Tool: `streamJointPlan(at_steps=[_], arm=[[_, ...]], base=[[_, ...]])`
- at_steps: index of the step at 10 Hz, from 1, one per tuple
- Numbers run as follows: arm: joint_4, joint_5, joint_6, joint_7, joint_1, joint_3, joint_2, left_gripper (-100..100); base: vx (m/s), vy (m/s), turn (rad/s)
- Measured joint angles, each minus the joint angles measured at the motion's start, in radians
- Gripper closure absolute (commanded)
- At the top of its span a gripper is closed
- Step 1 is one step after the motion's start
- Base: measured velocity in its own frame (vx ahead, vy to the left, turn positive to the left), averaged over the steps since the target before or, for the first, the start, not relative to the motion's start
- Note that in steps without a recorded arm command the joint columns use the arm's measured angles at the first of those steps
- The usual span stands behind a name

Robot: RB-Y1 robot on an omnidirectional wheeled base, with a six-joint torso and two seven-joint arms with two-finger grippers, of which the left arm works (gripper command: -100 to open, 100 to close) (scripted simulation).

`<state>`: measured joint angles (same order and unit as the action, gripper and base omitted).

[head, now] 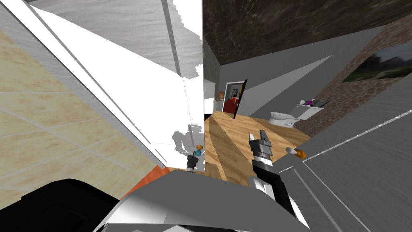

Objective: Push the door open

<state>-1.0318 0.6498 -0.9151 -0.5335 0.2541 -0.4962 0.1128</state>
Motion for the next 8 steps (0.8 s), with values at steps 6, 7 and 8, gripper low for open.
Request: streamJointPlan(at_steps=[6,7,8], arm=[[0.010,0.082,-0.015,-0.144,-0.032,-0.030,0.018,-100],[0.012,0.097,-0.017,-0.174,-0.037,-0.039,0.023,-100],[0.007,0.113,-0.016,-0.200,-0.038,-0.047,0.026,-100]], base=[[-0.100,-0.011,-0.004],[-0.078,-0.031,-0.003],[-0.088,-0.026,-0.017]])
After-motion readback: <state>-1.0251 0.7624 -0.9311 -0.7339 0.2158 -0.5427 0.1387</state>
